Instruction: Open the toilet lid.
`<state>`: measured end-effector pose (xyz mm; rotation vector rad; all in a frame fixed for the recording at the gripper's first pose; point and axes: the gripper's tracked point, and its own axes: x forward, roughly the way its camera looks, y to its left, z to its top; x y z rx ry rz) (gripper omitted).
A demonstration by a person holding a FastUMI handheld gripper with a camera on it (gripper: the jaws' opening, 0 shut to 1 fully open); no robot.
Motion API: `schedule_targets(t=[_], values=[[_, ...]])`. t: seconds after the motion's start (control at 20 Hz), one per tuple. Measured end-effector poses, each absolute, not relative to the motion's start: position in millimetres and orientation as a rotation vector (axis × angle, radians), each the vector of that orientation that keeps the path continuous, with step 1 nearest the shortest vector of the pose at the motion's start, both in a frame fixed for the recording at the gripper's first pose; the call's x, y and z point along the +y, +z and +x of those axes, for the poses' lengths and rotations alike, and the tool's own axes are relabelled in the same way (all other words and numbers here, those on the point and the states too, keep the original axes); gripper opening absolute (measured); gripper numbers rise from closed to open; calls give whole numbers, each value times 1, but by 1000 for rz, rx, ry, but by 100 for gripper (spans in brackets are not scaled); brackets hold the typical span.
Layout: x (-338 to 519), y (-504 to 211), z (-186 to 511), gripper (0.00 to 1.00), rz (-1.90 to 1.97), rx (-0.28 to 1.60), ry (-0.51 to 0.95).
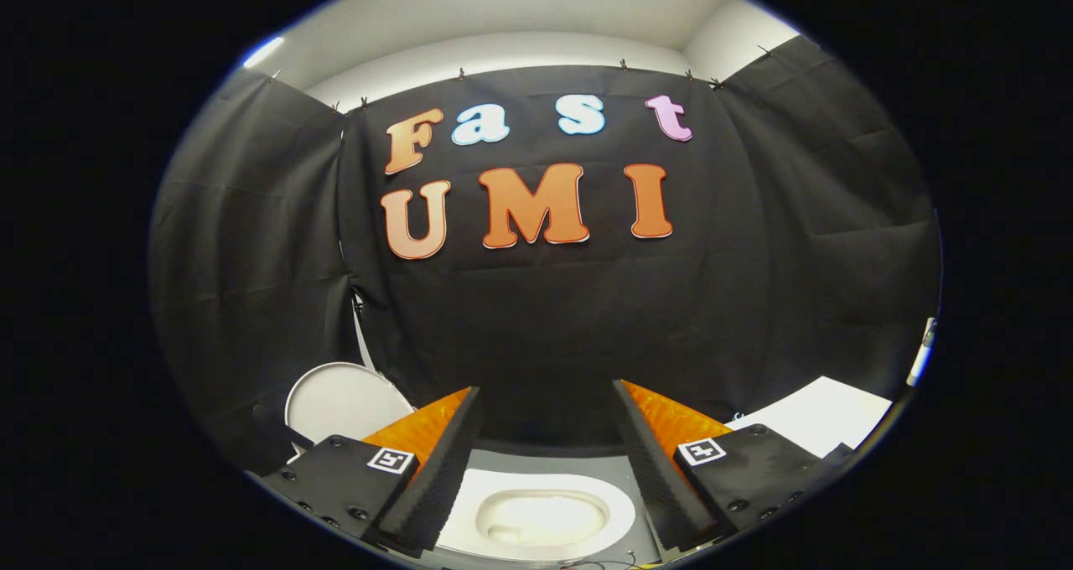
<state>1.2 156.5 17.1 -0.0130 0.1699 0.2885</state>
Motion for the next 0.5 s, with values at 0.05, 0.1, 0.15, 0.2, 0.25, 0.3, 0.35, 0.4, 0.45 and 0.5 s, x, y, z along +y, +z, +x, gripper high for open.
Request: schedule_targets(t=[0.05, 0.1, 0.15, 0.2, 0.25, 0.3, 0.35, 0.4, 0.45, 0.5], values=[[154, 17, 5, 98, -10, 168, 292], [153, 17, 9, 98, -8, 165, 298], [151, 15, 14, 98, -7, 165, 304], [149, 11, 20, 98, -5, 170, 309], [146, 7, 25, 98, -4, 177, 312], [143, 4, 31, 98, -1, 184, 312], [141, 2, 36, 99, 4, 187, 311], [140, 2, 42, 99, 9, 190, 311], [139, 1, 46, 99, 13, 190, 309], [139, 1, 49, 99, 16, 190, 305]])
